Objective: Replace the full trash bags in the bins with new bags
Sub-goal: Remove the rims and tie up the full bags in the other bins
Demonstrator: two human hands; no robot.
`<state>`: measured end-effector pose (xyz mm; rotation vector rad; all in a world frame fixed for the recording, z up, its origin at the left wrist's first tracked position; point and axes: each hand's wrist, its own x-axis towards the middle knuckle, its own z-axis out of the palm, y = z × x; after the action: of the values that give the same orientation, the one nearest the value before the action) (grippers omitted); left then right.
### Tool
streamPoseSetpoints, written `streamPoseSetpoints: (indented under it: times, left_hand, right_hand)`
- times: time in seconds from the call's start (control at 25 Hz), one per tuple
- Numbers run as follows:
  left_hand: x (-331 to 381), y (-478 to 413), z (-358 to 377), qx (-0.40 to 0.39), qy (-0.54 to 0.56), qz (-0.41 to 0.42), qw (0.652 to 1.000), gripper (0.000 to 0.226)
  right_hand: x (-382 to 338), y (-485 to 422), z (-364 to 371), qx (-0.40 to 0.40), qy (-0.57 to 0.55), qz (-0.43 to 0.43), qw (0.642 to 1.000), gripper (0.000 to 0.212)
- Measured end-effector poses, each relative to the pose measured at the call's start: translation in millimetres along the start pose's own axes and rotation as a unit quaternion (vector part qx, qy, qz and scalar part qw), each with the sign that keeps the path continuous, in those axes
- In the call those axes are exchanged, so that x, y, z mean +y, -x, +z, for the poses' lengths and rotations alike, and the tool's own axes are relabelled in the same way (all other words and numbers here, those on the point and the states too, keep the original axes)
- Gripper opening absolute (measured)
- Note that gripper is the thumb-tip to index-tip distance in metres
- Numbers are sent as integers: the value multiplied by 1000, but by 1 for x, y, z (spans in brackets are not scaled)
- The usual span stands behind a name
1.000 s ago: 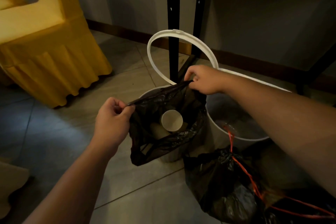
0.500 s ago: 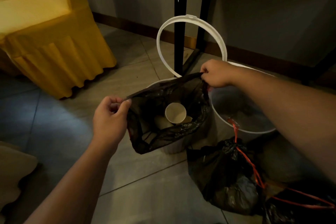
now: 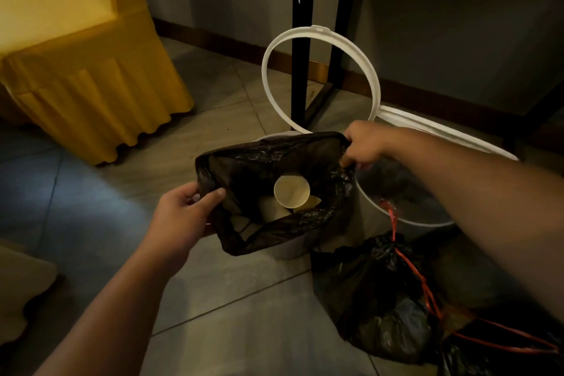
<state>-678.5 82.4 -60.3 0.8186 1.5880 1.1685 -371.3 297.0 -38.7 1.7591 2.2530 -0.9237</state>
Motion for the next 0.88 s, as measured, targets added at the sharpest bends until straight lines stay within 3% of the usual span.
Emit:
streamPoseSetpoints:
  times: [0.2, 0.4, 0.8, 0.88]
  left_hand:
    - [14, -1, -12, -3, 3, -12, 1000, 11]
    - [25, 0, -7, -6, 89, -48, 995, 17]
    - [58, 1, 1, -35, 190, -67, 979, 4]
    - [62, 3, 6, -50, 216, -63, 973, 19]
  right_hand:
    - [-14, 11, -14, -12, -142, -31, 989, 10]
    - [-37, 23, -25, 10, -205, -76, 976, 3]
    - [-54, 46, -38, 47, -288, -86, 953, 2]
    - [-61, 53, -41, 47, -320, -99, 941, 2]
